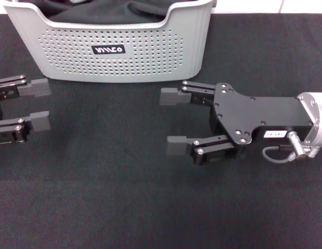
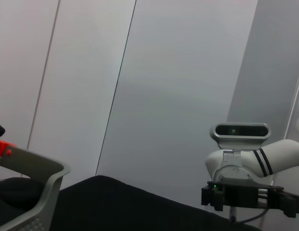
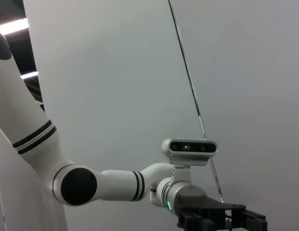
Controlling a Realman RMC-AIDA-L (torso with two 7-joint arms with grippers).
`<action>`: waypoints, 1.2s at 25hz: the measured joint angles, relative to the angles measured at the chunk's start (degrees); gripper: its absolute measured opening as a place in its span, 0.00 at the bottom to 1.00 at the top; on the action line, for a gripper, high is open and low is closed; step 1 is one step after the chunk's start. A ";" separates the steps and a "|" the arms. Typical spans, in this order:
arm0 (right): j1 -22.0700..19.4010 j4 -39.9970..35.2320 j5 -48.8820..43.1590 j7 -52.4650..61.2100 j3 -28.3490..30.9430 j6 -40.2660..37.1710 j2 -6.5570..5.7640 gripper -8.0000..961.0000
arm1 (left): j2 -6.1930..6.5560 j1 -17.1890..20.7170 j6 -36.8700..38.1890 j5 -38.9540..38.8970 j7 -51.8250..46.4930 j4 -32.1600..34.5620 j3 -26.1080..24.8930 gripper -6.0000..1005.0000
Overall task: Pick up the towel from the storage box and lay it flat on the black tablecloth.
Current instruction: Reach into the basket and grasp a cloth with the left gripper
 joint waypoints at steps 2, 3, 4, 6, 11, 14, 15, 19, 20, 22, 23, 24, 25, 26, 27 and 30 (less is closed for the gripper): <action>-0.01 -0.04 -0.01 0.00 0.25 -0.02 -0.02 0.90 | -0.12 0.08 0.01 0.00 0.00 0.02 0.00 0.73; -0.02 -0.11 -0.01 0.00 0.40 -0.08 -0.08 0.90 | -0.16 0.18 0.02 0.00 0.02 0.03 0.00 0.73; -0.02 -0.21 -0.01 0.00 0.46 -0.16 -0.14 0.90 | -0.21 0.28 0.02 0.00 0.09 0.04 0.00 0.73; -0.03 -0.43 -0.01 0.00 0.49 -0.22 -0.22 0.90 | -0.27 0.42 0.03 0.00 0.13 0.05 0.00 0.73; -0.04 -0.54 -0.01 0.00 0.49 0.03 -0.14 0.90 | -0.41 0.62 0.03 0.00 0.12 0.08 -0.01 0.73; -0.04 -0.59 -0.01 -0.01 0.50 0.03 -0.08 0.90 | -0.48 0.67 0.02 0.00 0.32 0.09 -0.19 0.73; -0.05 -0.61 -0.01 -0.02 0.52 0.04 -0.08 0.90 | -0.53 0.69 0.01 -0.01 0.40 0.14 -0.31 0.73; -0.44 -0.62 0.00 -0.46 1.33 1.71 -0.02 0.90 | -0.85 0.45 -0.23 -0.54 0.58 0.55 -1.05 0.72; -0.77 -0.62 -0.05 -0.62 1.66 3.09 0.02 0.90 | -1.17 0.14 -0.52 -1.11 0.57 0.63 -2.37 0.72; -1.35 -0.62 -0.26 -0.67 1.92 4.64 0.10 0.90 | -2.42 -0.74 -1.16 -1.86 0.55 0.89 -6.20 0.72; -1.74 -0.61 -0.40 -0.69 1.96 5.15 0.17 0.90 | -3.42 -1.33 -1.64 -1.96 0.52 1.47 -8.54 0.72; -2.09 -0.62 -0.42 -0.79 2.01 5.33 0.21 0.90 | -4.53 -2.01 -2.18 -2.00 0.41 2.44 -10.59 0.72; -2.73 -0.58 -0.46 -1.03 2.10 5.54 0.27 0.90 | -5.49 -2.75 -2.78 -2.01 0.12 3.98 -11.96 0.72; -3.39 -0.56 -0.47 -1.21 2.33 5.84 0.26 0.90 | -6.57 -3.42 -3.65 -1.92 -0.63 6.23 -12.71 0.72; -4.07 -0.57 -0.47 -1.39 2.73 6.19 0.28 0.90 | -7.77 -4.35 -4.89 -1.86 -1.86 9.74 -12.98 0.72; -6.10 -0.51 -0.52 -1.85 3.92 6.88 0.32 0.90 | -10.96 -6.26 -9.71 -0.57 -6.69 20.59 -12.51 0.72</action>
